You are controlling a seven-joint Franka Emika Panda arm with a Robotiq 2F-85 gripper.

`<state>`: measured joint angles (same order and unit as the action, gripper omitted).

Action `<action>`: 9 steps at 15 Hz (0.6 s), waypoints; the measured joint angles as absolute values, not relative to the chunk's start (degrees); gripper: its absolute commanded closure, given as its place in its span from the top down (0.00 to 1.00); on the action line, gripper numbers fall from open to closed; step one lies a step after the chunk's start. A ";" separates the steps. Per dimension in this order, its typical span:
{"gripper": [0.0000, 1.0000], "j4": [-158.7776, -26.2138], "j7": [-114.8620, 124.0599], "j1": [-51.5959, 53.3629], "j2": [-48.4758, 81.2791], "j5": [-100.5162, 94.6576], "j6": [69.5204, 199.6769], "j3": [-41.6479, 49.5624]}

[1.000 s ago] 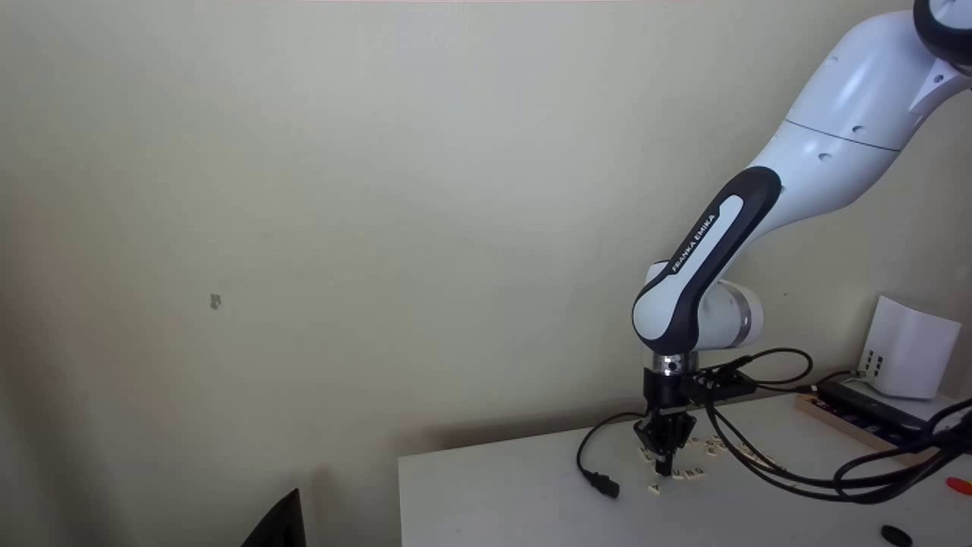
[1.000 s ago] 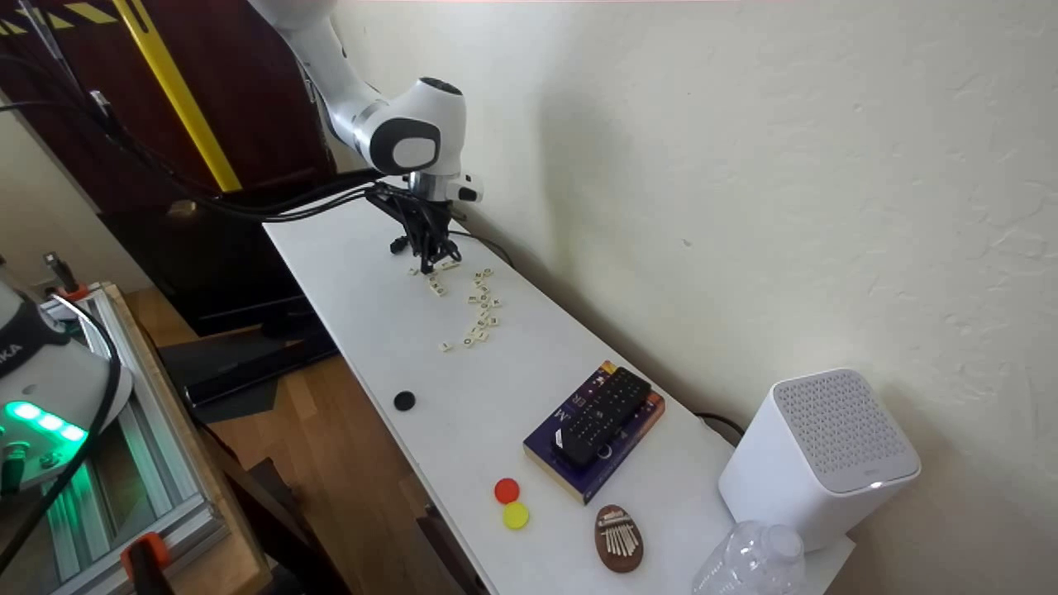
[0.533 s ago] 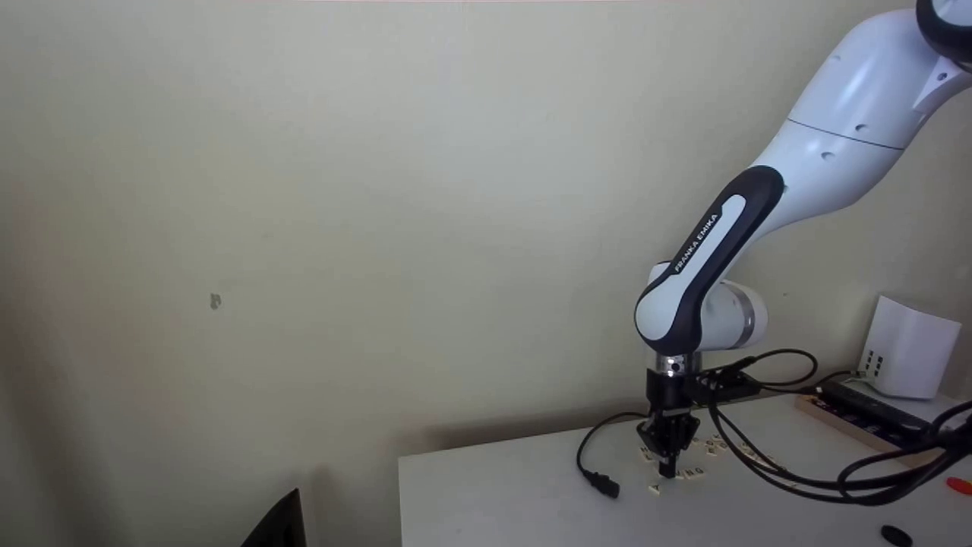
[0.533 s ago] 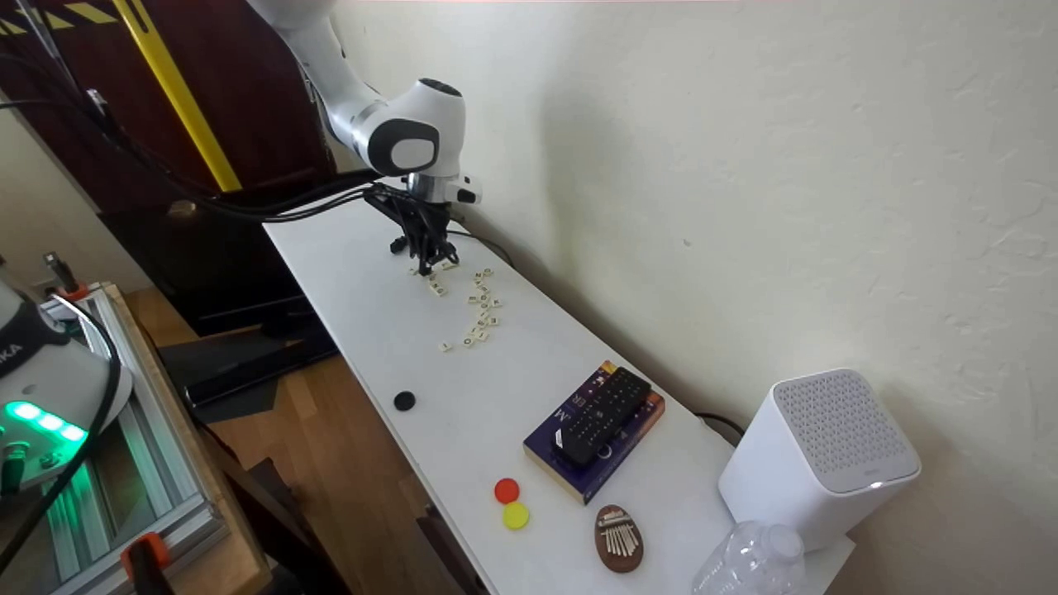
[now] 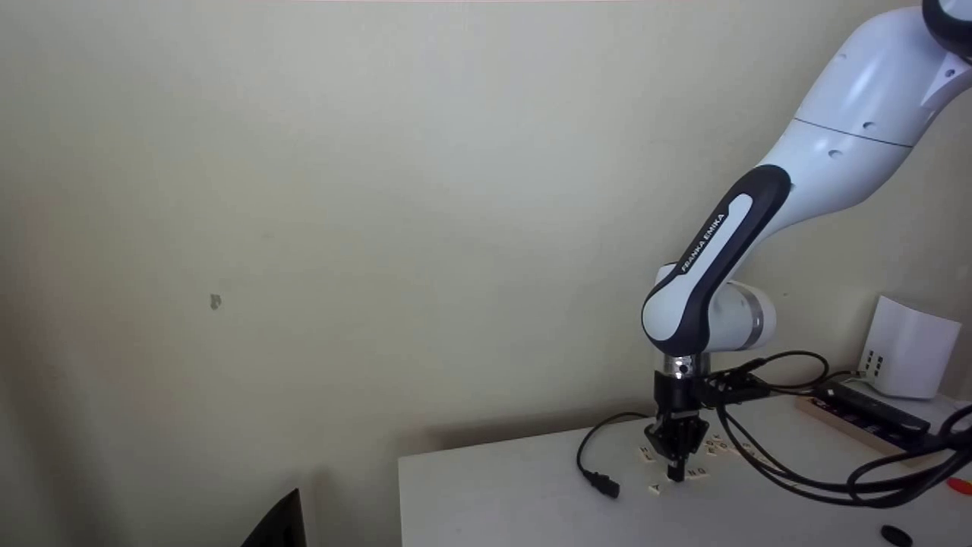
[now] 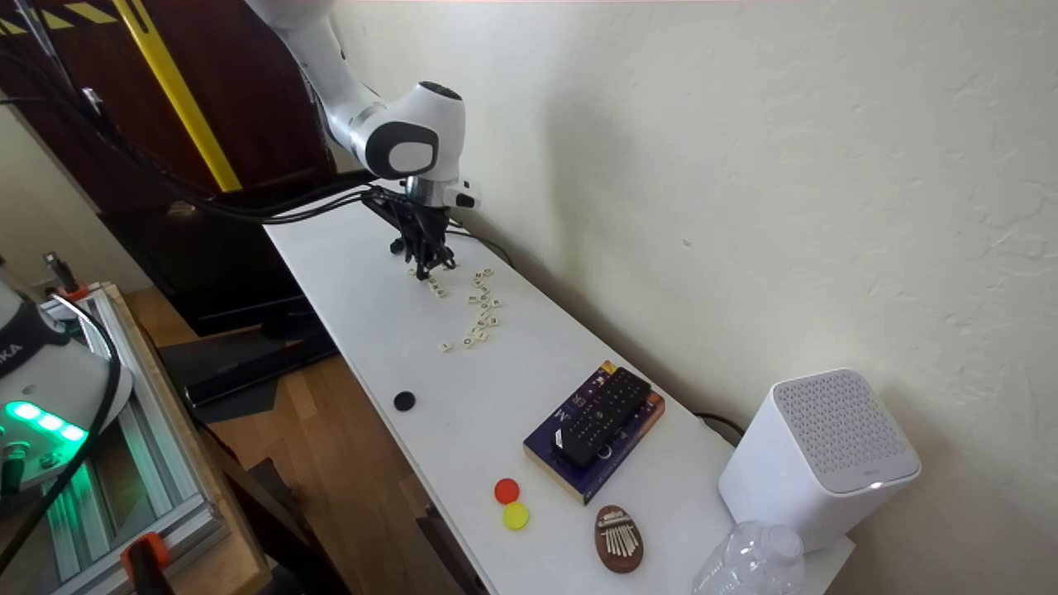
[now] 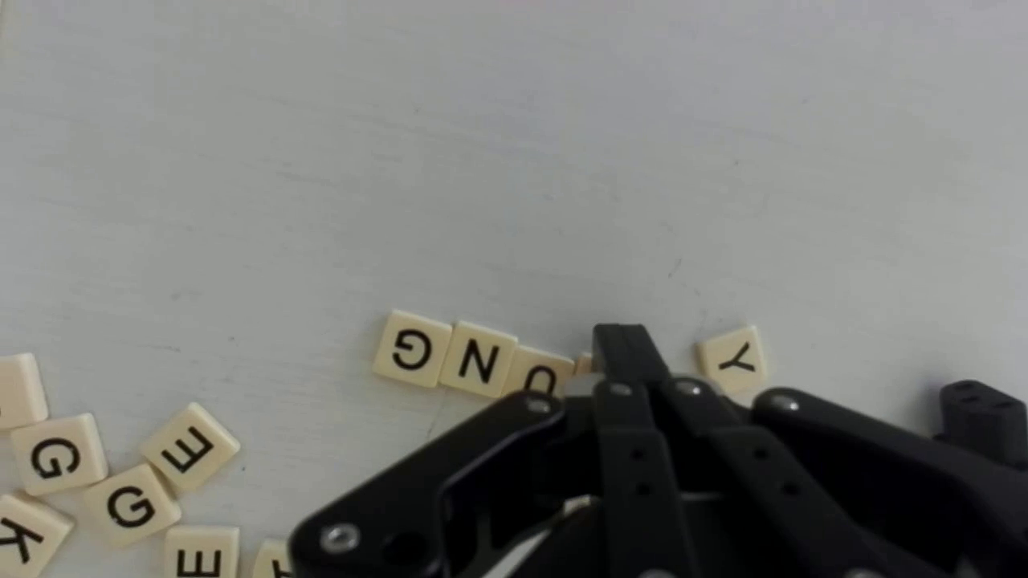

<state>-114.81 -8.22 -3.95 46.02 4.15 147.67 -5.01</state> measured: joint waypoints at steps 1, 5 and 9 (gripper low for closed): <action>0.00 -114.88 -8.22 -4.00 45.98 4.15 147.67 -5.01; 0.00 -115.14 -8.22 -4.20 45.85 4.15 147.69 -5.04; 0.00 -115.64 -8.30 -4.52 45.67 4.15 148.38 -5.31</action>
<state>-115.64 -8.30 -4.52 45.67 4.15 148.38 -5.31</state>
